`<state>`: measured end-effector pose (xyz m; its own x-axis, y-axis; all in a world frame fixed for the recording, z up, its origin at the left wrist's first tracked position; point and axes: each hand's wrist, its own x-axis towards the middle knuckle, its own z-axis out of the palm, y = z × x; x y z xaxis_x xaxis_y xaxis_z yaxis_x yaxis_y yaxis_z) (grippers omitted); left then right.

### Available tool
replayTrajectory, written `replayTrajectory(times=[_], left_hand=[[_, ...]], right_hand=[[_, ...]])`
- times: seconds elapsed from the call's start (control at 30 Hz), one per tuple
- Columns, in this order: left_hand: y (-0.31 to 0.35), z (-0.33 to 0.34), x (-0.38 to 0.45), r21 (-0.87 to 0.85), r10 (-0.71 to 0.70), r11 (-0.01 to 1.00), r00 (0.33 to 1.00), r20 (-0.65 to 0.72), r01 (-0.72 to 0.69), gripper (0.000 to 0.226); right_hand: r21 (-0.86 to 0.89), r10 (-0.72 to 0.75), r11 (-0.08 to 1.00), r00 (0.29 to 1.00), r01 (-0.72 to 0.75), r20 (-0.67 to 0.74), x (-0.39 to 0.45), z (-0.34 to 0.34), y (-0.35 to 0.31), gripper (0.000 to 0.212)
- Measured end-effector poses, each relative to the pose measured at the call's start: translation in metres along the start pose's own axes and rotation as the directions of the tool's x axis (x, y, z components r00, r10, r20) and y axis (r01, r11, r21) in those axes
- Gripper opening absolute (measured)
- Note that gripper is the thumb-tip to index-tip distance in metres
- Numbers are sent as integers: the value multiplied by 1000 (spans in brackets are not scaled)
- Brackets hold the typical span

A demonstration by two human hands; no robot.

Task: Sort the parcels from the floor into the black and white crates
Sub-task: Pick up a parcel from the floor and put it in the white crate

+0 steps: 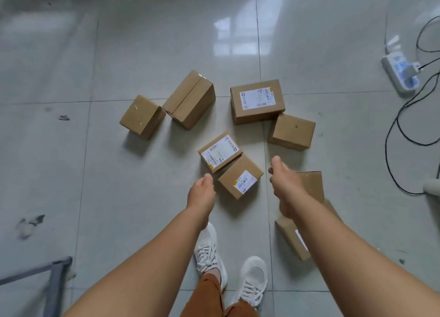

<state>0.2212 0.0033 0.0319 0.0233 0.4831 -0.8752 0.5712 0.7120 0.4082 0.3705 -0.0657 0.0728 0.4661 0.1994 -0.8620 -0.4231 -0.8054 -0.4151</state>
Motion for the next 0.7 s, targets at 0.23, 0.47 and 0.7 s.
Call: replayTrajectory(times=[0.23, 0.47, 0.7], left_hand=[[-35, 33, 102, 1, -132, 991, 991, 20, 132, 27], [-76, 62, 175, -5, -204, 979, 977, 67, 205, 55], [-85, 77, 209, -194, -269, 939, 957, 107, 285, 56]], right_hand=[[-210, -30, 977, 999, 33, 19, 117, 41, 39, 29], [-333, -65, 940, 997, 72, 33, 205, 63, 75, 57], [-349, -83, 929, 990, 119, 116, 248, 81, 88, 65]])
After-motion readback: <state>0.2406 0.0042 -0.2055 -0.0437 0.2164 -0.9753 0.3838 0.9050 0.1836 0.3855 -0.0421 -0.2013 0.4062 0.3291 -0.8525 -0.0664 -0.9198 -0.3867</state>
